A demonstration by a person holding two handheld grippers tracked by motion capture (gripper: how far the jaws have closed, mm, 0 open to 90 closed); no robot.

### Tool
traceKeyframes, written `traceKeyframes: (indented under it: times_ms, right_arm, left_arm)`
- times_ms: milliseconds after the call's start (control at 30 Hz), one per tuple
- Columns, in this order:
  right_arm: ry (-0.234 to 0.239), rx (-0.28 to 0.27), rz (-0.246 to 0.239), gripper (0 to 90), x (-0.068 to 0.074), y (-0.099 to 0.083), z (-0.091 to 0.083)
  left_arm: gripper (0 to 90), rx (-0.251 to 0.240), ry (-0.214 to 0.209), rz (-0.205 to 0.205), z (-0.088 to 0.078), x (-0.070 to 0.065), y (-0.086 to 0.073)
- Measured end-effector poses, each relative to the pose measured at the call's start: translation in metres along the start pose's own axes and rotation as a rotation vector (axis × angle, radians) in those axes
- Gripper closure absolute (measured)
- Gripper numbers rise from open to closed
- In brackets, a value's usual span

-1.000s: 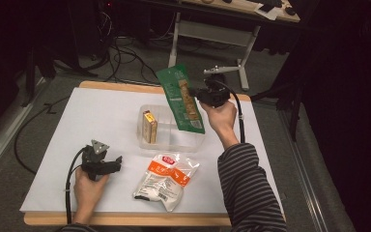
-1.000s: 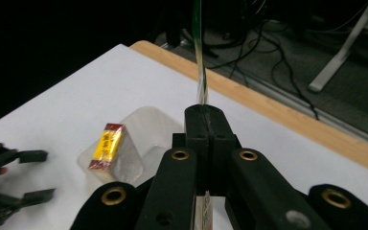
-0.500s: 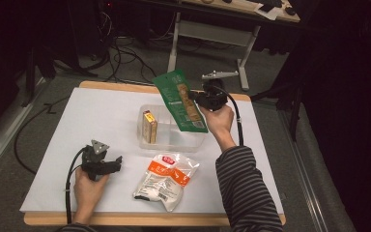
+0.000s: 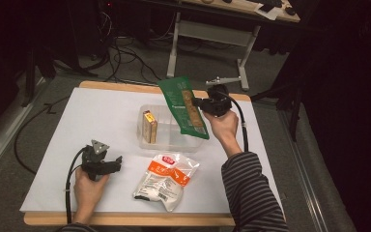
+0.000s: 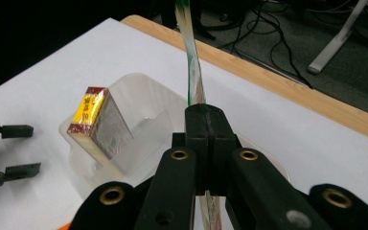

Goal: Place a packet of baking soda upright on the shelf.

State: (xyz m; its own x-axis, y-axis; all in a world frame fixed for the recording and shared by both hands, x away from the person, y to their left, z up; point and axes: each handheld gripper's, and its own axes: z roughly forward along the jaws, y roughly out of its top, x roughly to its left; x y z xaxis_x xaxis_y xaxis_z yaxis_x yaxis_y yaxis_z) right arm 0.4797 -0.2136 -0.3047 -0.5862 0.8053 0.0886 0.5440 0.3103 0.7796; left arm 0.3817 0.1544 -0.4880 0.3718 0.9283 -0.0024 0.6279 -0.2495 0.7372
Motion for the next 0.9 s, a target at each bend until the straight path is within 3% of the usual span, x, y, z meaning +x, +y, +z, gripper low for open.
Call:
traceKeyframes:
  times_ms: [533, 900]
  right_arm:
    - [-0.024, 0.075, 0.014, 89.5, 0.0, -0.017, -0.01]
    - [-0.054, 0.143, 0.006, 83.8, -0.001, -0.026, -0.001]
  left_arm:
    - [18.7, -0.004, 0.0, -0.003, 0.0, 0.0, 0.0]
    - [18.7, 0.001, -0.001, 0.001, 0.0, 0.0, 0.0]
